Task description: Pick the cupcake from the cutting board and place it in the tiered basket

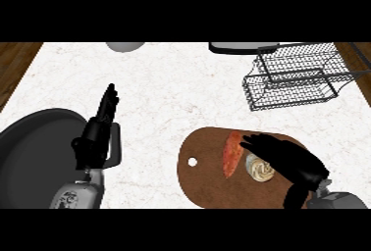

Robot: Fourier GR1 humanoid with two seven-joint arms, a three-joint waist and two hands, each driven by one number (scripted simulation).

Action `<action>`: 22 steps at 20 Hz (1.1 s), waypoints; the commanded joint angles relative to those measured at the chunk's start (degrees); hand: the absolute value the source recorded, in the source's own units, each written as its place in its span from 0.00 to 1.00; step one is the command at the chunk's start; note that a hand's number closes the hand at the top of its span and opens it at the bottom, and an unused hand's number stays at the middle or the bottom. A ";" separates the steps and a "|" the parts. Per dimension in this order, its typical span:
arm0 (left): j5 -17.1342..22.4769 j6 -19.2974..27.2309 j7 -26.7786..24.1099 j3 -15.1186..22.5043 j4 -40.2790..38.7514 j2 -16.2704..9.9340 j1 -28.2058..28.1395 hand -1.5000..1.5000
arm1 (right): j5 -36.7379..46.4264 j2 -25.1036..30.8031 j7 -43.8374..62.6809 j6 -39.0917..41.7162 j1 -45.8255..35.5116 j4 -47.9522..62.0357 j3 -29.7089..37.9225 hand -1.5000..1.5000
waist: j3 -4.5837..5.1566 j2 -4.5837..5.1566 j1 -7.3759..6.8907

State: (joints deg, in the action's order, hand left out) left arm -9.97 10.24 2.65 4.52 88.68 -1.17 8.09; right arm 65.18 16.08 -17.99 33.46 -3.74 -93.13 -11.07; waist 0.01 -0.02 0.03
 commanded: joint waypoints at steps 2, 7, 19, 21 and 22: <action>-1.47 -0.52 3.14 3.23 7.94 0.38 -4.83 0.50 | -0.28 -0.42 -2.59 -2.30 0.58 2.89 0.56 0.00 | -0.02 -0.05 -0.22; 1.01 -1.30 -3.53 -1.96 -1.19 -1.33 -1.34 0.50 | -0.22 -4.04 -2.55 -9.10 -0.63 8.95 2.08 1.00 | -0.01 0.05 -0.09; -0.21 -1.55 0.11 0.49 3.50 -1.13 -2.32 0.50 | 12.35 -7.51 6.87 -21.48 -4.92 14.09 0.06 1.00 | 0.00 0.04 -0.63; -1.30 0.58 -2.24 0.50 -0.13 0.49 -1.85 0.50 | 16.39 -6.88 14.14 -19.35 -2.68 13.33 0.63 1.00 | 0.07 0.14 -0.03; 0.30 -0.25 -1.23 -1.39 -0.70 -0.34 0.54 0.50 | 18.79 -6.37 18.36 -15.56 -1.99 12.22 0.18 1.00 | 0.19 0.13 0.58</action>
State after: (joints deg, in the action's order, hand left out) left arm -10.12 9.85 1.97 4.24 89.59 -1.40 7.21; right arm 76.84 10.34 -11.02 13.96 -6.55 -83.20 -10.38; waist 0.49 -0.57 0.09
